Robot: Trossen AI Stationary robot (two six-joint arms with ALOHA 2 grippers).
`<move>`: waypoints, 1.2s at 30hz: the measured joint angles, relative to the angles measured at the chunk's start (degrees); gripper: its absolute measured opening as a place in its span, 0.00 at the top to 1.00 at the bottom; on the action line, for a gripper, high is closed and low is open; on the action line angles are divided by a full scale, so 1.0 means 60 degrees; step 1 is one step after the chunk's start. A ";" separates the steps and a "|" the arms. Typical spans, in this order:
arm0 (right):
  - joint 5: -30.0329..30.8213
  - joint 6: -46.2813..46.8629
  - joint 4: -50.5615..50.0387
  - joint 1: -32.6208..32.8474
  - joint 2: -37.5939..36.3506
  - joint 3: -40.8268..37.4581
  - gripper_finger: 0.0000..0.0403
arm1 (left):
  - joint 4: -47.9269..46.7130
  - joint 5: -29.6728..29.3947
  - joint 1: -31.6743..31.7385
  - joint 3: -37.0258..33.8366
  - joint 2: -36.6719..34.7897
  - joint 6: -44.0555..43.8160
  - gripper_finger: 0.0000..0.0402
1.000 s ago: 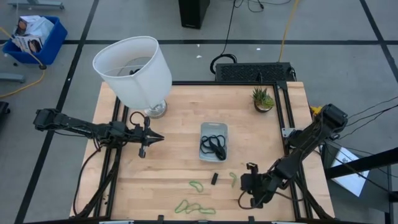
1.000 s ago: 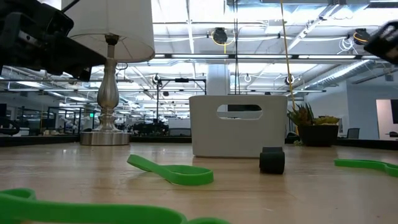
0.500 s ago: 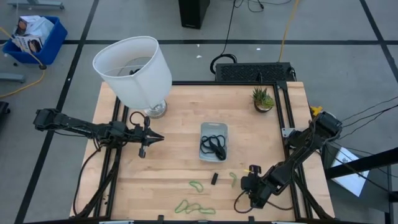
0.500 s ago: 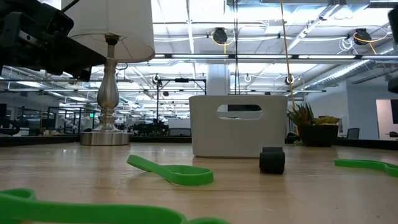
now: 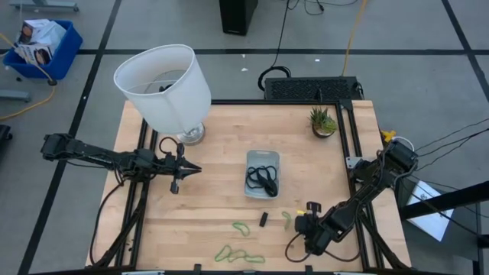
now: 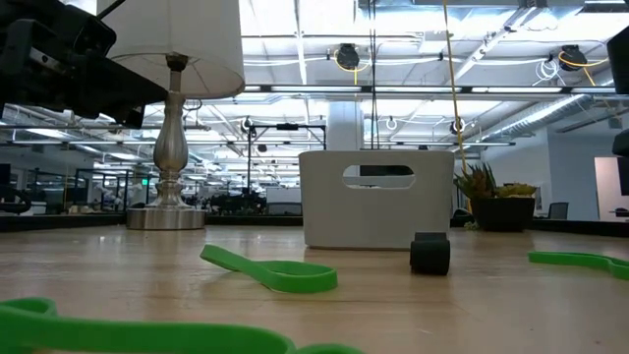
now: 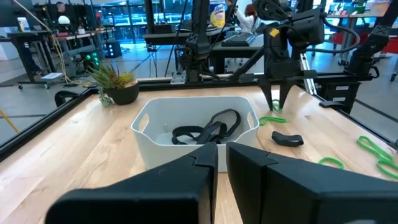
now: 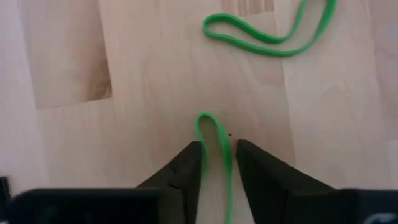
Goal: Pick and place rubber bands into bin
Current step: Put the green rubber band into the gray container
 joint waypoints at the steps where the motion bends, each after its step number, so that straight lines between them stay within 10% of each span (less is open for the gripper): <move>1: -0.0001 0.0022 -0.0014 -0.0001 0.0003 0.0000 0.80 | 0.0000 -0.0001 0.0000 0.0000 0.0000 0.0000 0.90; 11: 0.0197 -0.0430 0.0128 -0.0018 -0.0650 -0.0073 0.99 | -0.0004 -0.0003 0.0000 0.0000 0.0000 0.0000 0.90; 27: 0.4542 -0.5235 0.0566 -0.0567 -0.3406 -0.0095 1.00 | -0.0007 -0.0003 0.0000 0.0000 0.0002 0.0000 0.90; 36: 0.4596 -0.6053 0.3009 -0.0903 -0.6489 -0.3098 1.00 | -0.0175 -0.0005 0.0000 0.0000 0.0004 0.0055 0.90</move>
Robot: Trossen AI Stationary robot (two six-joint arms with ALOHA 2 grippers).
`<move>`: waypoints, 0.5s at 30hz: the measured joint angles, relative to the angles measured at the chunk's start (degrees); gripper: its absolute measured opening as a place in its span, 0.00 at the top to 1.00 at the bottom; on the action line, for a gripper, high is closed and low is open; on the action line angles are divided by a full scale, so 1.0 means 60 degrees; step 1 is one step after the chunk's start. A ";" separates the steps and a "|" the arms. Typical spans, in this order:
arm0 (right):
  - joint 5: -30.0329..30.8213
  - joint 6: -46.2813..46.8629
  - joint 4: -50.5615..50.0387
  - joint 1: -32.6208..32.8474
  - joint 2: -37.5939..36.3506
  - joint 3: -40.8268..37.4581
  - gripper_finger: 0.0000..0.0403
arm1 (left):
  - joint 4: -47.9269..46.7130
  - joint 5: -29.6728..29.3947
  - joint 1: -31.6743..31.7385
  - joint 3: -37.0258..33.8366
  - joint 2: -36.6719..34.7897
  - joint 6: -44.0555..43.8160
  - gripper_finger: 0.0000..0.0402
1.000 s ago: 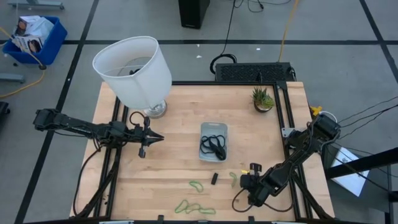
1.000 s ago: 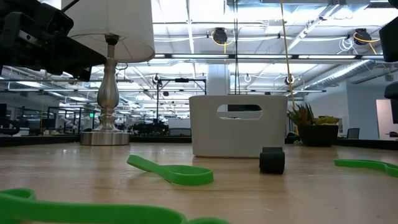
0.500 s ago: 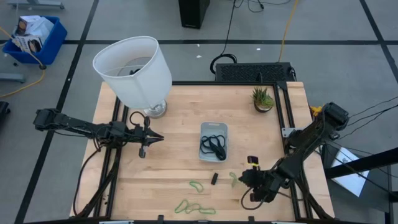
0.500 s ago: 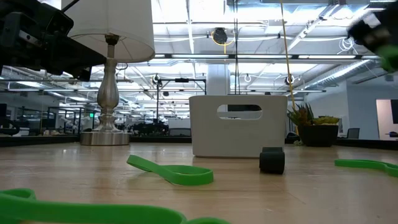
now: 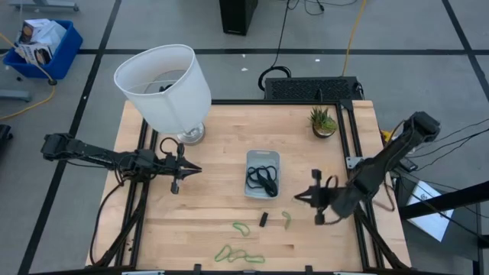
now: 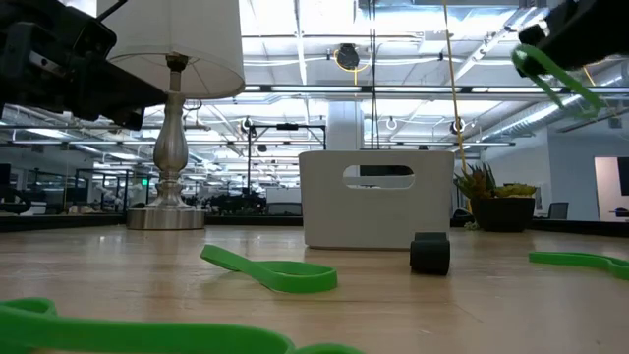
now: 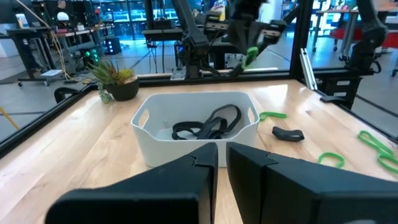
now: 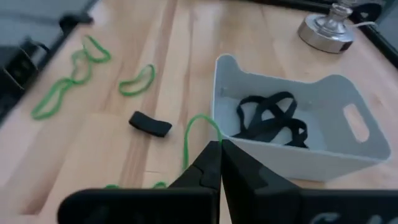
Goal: Pick and place rubber bands into bin
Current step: Put the green rubber band into the gray container
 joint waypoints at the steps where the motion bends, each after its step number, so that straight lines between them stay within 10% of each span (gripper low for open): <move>1: 0.0015 -0.0006 0.0452 -0.0014 -0.0377 -0.0444 1.00 | -0.0030 0.0000 0.0000 0.0000 -0.0004 0.0080 0.90; 15: 0.0529 -0.3407 0.4982 -0.0650 -0.3745 -0.3885 1.00 | -0.0059 -0.0016 0.0000 0.0000 -0.0003 0.0332 0.90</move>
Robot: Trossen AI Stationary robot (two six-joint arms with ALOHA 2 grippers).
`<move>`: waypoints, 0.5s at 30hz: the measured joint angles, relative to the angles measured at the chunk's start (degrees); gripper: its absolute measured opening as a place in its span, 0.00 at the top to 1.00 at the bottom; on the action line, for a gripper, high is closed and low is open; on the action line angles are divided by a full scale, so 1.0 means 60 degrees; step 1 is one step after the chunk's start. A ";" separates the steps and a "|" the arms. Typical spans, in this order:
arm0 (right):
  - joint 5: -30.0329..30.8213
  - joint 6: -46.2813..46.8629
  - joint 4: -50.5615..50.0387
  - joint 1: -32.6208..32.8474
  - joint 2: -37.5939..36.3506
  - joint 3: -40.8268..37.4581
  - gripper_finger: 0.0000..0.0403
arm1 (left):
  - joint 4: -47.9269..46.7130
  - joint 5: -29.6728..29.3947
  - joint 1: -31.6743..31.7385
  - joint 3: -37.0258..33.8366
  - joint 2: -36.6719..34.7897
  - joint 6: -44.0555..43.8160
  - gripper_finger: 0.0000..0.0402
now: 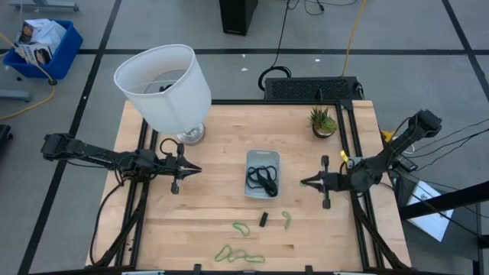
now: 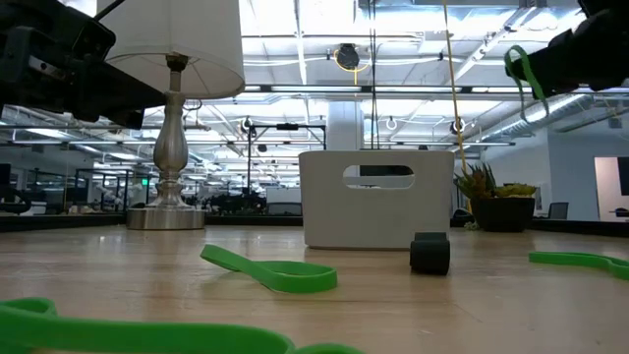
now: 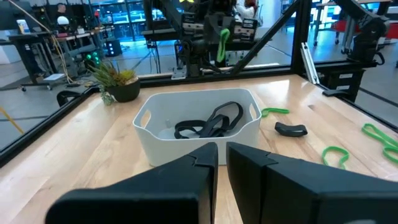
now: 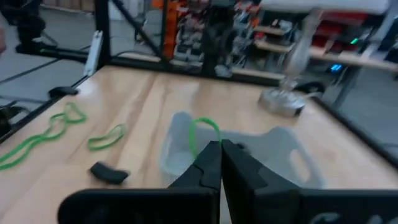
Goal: Pick and place rubber bands into bin
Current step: Put the green rubber band into the gray container
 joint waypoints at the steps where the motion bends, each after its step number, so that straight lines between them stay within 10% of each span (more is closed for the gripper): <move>1: 0.0000 -0.0239 0.0006 -0.0120 -0.0239 -0.0045 1.00 | 0.0003 -0.0003 0.0000 0.0000 0.0002 0.0000 0.90; 15: -0.1581 -0.0976 0.0729 -0.1621 -0.1541 -0.1286 1.00 | -0.0007 -0.0499 0.0000 0.0000 0.0002 0.0167 0.90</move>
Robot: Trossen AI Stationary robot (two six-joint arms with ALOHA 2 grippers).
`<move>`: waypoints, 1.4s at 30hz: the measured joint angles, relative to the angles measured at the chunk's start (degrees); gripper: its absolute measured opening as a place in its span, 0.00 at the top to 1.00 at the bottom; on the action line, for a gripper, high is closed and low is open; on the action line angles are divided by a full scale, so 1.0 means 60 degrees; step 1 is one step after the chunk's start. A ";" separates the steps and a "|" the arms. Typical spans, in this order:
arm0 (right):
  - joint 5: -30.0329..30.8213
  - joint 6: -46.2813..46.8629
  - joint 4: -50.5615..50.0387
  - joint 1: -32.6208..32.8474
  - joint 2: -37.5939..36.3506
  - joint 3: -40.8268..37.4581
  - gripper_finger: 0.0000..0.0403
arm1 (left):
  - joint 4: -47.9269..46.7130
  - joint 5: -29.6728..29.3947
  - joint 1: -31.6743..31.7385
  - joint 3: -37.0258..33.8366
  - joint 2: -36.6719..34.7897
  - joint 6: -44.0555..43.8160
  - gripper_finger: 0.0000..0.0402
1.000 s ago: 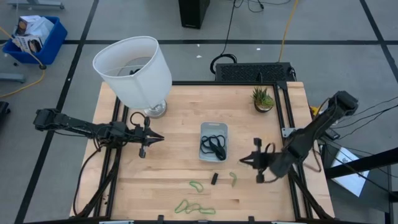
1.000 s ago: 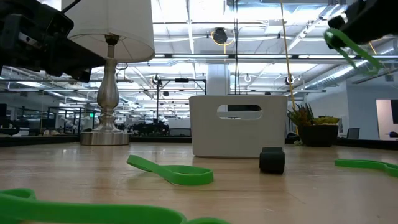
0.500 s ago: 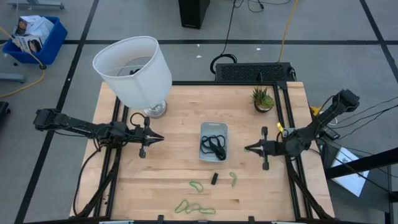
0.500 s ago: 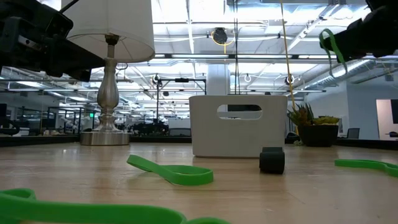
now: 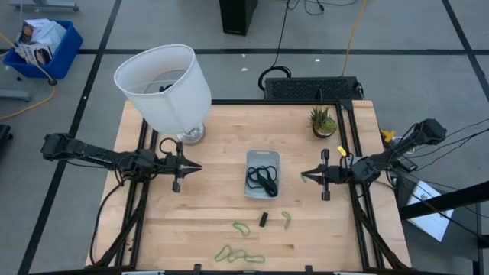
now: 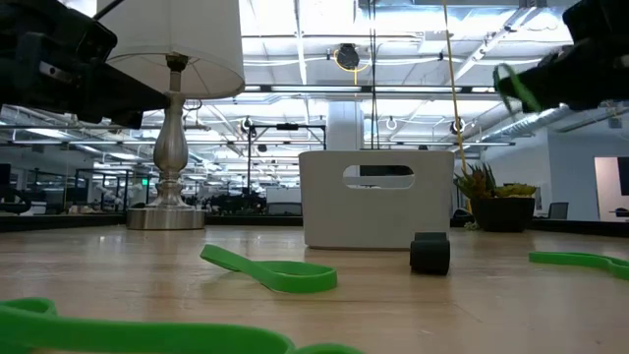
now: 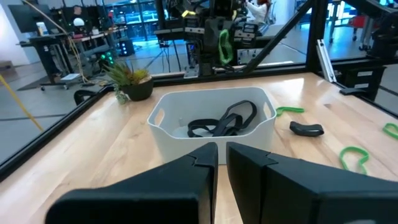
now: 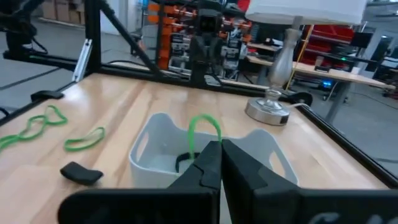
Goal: Pick and place rubber bands into bin
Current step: Put the green rubber band into the gray container
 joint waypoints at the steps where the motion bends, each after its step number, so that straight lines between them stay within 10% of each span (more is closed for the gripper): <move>1: -0.0032 0.0023 -0.0013 -0.0052 -0.0023 -0.0070 1.00 | 0.0000 0.0000 0.0000 0.0000 -0.0003 0.0076 0.90; 16: -0.0506 0.1286 0.0318 -0.1199 0.0640 0.0062 1.00 | 0.0022 -0.0499 0.0000 0.0000 -0.0003 0.0313 0.90; 42: -0.3241 0.1064 0.1693 -0.3014 0.8979 0.4495 1.00 | 0.0237 -0.0495 0.0000 0.0000 -0.0003 0.0339 0.90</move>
